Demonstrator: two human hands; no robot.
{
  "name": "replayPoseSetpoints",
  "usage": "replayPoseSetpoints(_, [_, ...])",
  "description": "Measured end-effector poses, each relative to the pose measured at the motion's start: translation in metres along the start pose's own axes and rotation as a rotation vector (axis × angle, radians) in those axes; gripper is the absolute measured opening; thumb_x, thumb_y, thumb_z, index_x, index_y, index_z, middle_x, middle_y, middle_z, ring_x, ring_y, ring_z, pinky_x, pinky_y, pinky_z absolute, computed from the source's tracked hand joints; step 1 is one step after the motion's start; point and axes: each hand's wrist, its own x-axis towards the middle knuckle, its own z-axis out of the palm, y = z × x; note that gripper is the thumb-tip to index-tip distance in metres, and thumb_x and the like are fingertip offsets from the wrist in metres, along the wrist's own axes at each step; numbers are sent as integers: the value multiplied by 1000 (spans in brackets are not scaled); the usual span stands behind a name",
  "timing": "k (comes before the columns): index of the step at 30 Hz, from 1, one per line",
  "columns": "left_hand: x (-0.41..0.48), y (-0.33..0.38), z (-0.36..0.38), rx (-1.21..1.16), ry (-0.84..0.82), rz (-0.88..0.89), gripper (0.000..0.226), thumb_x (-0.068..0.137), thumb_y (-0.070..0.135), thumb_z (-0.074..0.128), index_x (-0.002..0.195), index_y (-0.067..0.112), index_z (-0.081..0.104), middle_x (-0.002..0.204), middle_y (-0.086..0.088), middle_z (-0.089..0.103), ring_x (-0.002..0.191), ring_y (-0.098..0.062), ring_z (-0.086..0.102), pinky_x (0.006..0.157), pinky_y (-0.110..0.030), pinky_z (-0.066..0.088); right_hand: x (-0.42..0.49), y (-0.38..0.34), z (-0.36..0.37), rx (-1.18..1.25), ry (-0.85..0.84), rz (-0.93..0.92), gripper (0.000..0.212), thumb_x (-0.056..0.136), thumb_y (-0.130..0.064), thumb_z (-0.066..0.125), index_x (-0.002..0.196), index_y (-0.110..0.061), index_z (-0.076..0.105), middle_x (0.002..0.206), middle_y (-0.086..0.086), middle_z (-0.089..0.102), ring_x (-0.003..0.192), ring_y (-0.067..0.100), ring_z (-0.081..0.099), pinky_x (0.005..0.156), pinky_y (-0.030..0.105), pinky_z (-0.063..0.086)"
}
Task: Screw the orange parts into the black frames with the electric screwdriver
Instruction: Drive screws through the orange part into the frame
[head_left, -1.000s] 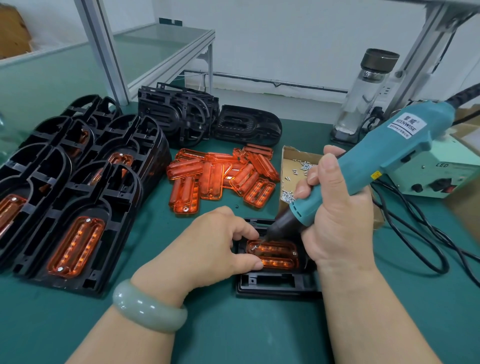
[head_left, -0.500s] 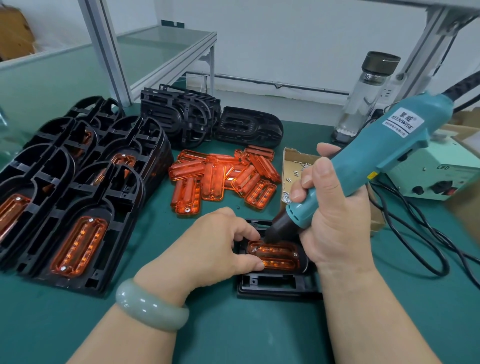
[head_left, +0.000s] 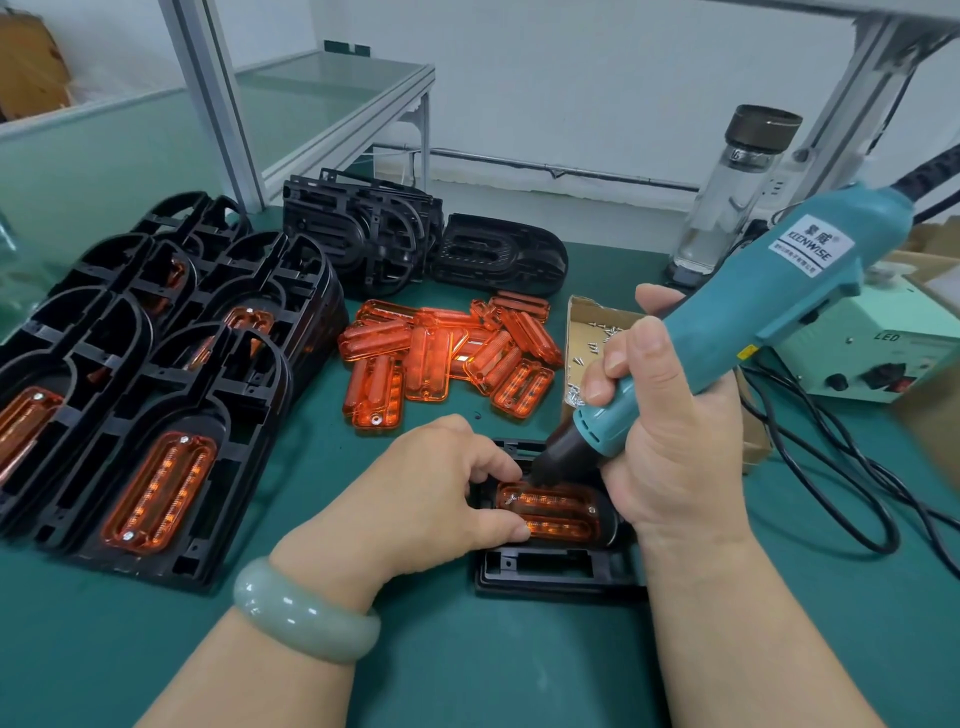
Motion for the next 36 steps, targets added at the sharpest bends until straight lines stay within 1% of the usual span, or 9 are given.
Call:
replayPoseSetpoints(2, [0, 0, 0, 5, -1, 0, 45, 63, 50, 80, 105, 37, 67, 90, 15, 50, 77, 2, 51, 71, -14, 42, 0, 0, 1, -6, -36, 1, 16, 87, -20, 62, 102, -19, 55, 60, -7, 53, 50, 10, 49, 53, 23, 43])
replayPoseSetpoints(6, [0, 0, 0, 1, 0, -5, 46, 63, 50, 80, 105, 38, 66, 90, 15, 49, 76, 3, 50, 68, -11, 40, -2, -1, 7, -32, -138, -21, 49, 73, -45, 78, 107, -18, 54, 64, -7, 53, 51, 10, 50, 55, 24, 43])
replayPoseSetpoints(13, [0, 1, 0, 2, -6, -1, 45, 64, 49, 80, 106, 37, 67, 89, 14, 48, 75, 5, 48, 68, -12, 38, -2, -1, 9, 0, -186, -4, 54, 71, -47, 79, 108, -16, 54, 63, -5, 52, 51, 10, 48, 56, 24, 42])
replayPoseSetpoints(16, [0, 2, 0, -5, 4, -3, 42, 63, 48, 81, 101, 36, 67, 87, 14, 49, 73, 5, 48, 66, -12, 37, -1, 1, 11, 17, -218, -5, 52, 73, -45, 79, 110, -16, 55, 63, -5, 51, 51, 11, 47, 56, 24, 42])
replayPoseSetpoints(20, [1, 3, 0, -15, 0, -6, 34, 62, 48, 82, 90, 37, 65, 84, 13, 50, 71, 2, 49, 66, -17, 40, 2, 3, 13, 27, -263, 2, 29, 79, -22, 66, 106, -16, 59, 59, -3, 49, 47, 12, 44, 54, 23, 40])
replayPoseSetpoints(28, [1, 3, -3, -35, -8, -5, 30, 62, 48, 82, 75, 45, 55, 83, 13, 52, 73, -1, 51, 69, -22, 45, 7, 2, 17, -16, -306, 46, 28, 78, -21, 62, 105, -14, 58, 57, -3, 48, 45, 11, 45, 53, 22, 40])
replayPoseSetpoints(32, [1, -2, -4, -53, -51, -17, 38, 67, 45, 80, 103, 36, 71, 84, 15, 50, 74, 3, 52, 69, -14, 42, 7, 3, 18, -8, -332, 54, 37, 77, -25, 73, 109, -13, 56, 59, -5, 50, 47, 10, 45, 53, 22, 41])
replayPoseSetpoints(34, [2, -3, -3, -41, -47, -12, 41, 68, 43, 80, 107, 38, 70, 84, 15, 49, 72, 7, 50, 67, -10, 38, 6, 4, 15, 40, -319, 54, 48, 73, -36, 79, 109, -14, 56, 60, -5, 50, 47, 9, 45, 53, 22, 41])
replayPoseSetpoints(36, [3, -2, -1, -38, -32, -14, 40, 67, 43, 81, 105, 38, 69, 84, 16, 50, 71, 8, 48, 66, -9, 36, 6, 4, 12, 65, -282, 61, 48, 72, -35, 80, 107, -14, 55, 60, -5, 50, 46, 8, 45, 53, 22, 41])
